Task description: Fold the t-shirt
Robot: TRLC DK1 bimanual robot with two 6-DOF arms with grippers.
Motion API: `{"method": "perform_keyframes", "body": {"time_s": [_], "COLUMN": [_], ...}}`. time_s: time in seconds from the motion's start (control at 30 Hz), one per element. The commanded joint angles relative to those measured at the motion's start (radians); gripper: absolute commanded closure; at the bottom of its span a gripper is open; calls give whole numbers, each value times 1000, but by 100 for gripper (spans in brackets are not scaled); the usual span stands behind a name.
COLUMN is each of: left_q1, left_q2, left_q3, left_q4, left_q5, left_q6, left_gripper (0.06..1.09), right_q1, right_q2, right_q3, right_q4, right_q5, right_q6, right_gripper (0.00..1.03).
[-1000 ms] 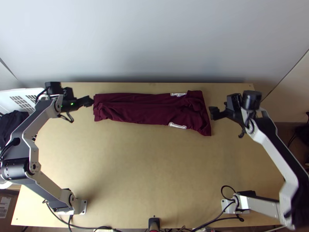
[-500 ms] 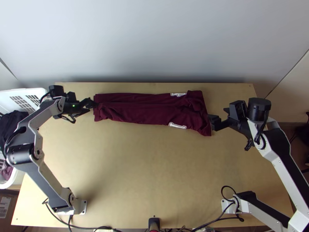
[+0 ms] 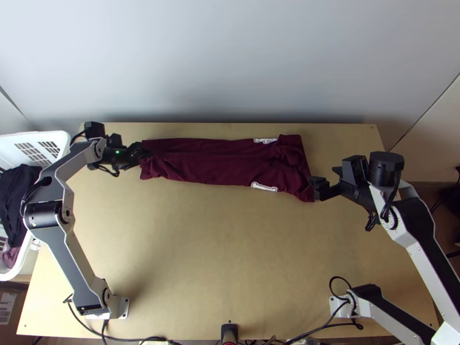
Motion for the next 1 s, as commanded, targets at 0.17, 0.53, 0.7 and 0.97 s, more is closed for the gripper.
{"method": "perform_keyframes", "body": {"time_s": [0.17,0.53,0.7,0.97], "left_q1": [-13,-7,-98,-242], "left_q2": [-65,-195,-199,-133], "left_q3": [-49,18,100,276], "left_q4": [6,-108,-161,-247], "left_q5": [98,81,26,-72], "left_q6": [5,27,16,-6], "left_gripper": [105,105,105,105], "right_q1": [16,30,30,29], "right_q2": [-18,-41,-72,-139], "right_q3": [-45,-103,-154,-263], "right_q4": [-3,17,40,86], "right_q5": [1,1,1,1], "right_q6": [36,69,85,102], "right_gripper": [4,4,4,4]}}
